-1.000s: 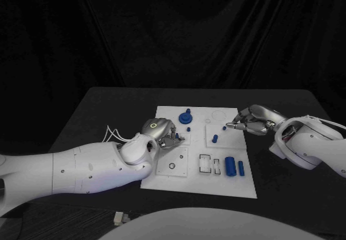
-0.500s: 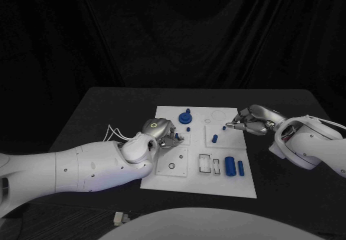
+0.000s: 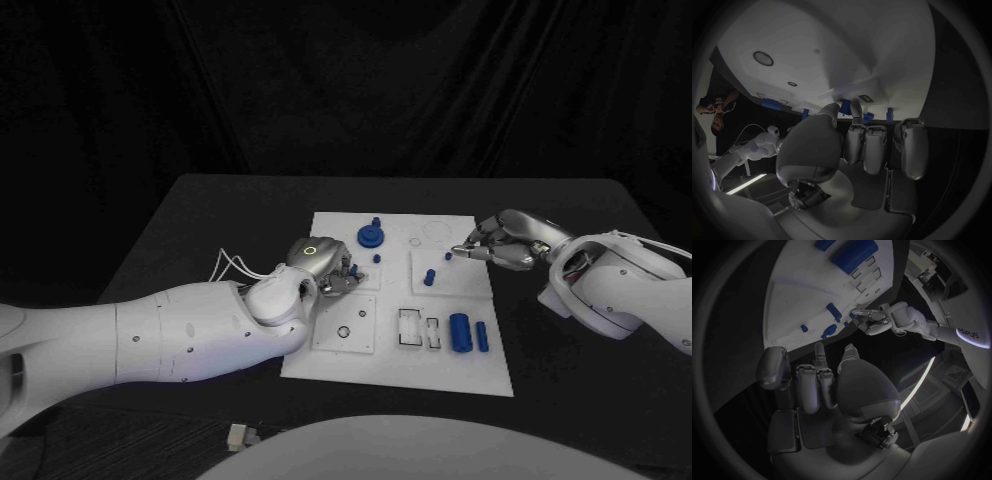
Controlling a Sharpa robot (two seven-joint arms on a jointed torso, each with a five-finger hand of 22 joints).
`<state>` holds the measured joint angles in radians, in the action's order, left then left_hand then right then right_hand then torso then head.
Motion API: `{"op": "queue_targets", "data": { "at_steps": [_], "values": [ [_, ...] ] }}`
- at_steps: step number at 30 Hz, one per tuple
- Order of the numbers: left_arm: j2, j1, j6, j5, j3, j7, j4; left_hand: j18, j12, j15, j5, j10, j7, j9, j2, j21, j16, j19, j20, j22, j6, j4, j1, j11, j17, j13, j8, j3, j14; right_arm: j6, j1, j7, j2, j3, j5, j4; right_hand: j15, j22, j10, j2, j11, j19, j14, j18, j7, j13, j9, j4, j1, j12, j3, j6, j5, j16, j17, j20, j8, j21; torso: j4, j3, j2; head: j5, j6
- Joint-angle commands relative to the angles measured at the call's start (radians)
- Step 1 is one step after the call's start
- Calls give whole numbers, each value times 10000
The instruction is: Assemble the parts on the task board
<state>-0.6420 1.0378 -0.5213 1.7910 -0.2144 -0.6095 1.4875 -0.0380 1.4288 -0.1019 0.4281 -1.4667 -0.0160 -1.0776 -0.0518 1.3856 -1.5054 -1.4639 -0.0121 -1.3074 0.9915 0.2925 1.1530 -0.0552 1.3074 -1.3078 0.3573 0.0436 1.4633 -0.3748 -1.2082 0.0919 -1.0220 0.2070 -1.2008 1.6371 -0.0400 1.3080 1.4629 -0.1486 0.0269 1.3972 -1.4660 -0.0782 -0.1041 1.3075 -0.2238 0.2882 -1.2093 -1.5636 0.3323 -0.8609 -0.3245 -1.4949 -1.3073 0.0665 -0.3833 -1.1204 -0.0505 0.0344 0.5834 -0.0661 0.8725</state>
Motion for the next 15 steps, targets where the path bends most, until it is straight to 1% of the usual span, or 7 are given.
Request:
{"op": "queue_targets", "data": {
  "at_steps": [1,3,7,13,15],
  "values": [
    [27,-17,32,34,8,284,-2,-27,-14,-15,273,-347,2,-3,-2,-81,1,-395,21,-2094,-74,-2,139,3,2099,-1411,-144,108,905,-114,24,-26,0,-5,-24,9,-71,1117,943,-45,-64,3,-675,-172,57,2455,-10,15,1,45,48,1,-52,38,-1029,-42,-44,38,3,-2,-1,-25,1],
    [28,-17,41,33,8,337,-7,-28,-19,-10,328,-343,-8,8,5,-84,-1,-393,18,-2094,-99,1,147,11,2101,-1410,-188,131,905,-109,24,-25,5,-5,-24,4,-71,1117,943,-45,-64,3,-675,-172,57,2455,-10,15,1,45,48,1,-52,38,-1029,-42,-44,38,3,-2,-1,-29,1],
    [31,-17,65,5,8,419,-12,-31,-31,10,607,-330,-33,30,34,-106,16,-381,2,-2089,-146,1,196,33,2091,-1409,-317,241,897,-96,25,-19,18,-5,-24,-5,-72,1114,943,-51,-65,2,-675,-174,57,2454,-12,14,-5,45,51,1,-57,40,-1027,-43,-44,50,0,2,4,-32,1],
    [41,-17,100,-13,8,519,-44,-35,-52,24,968,-311,-42,26,48,-128,31,-367,-14,-2085,-143,2,267,43,2083,-1403,-422,407,889,-62,27,1,34,-5,-24,-18,-72,1114,943,-51,-65,2,-675,-174,57,2454,-12,14,-5,45,51,1,-57,40,-1027,-43,-44,50,-2,0,-3,-33,1],
    [45,-17,99,-16,8,580,-56,-34,-56,25,1022,-307,-38,22,66,-122,36,-368,-16,-2087,-141,1,305,41,2080,-1403,-445,478,887,-56,27,7,32,-5,-24,-19,-72,1114,943,-51,-65,2,-675,-174,57,2454,-12,14,-5,45,51,1,-57,40,-1027,-43,-44,50,-2,1,-2,-32,1]
  ]
}}
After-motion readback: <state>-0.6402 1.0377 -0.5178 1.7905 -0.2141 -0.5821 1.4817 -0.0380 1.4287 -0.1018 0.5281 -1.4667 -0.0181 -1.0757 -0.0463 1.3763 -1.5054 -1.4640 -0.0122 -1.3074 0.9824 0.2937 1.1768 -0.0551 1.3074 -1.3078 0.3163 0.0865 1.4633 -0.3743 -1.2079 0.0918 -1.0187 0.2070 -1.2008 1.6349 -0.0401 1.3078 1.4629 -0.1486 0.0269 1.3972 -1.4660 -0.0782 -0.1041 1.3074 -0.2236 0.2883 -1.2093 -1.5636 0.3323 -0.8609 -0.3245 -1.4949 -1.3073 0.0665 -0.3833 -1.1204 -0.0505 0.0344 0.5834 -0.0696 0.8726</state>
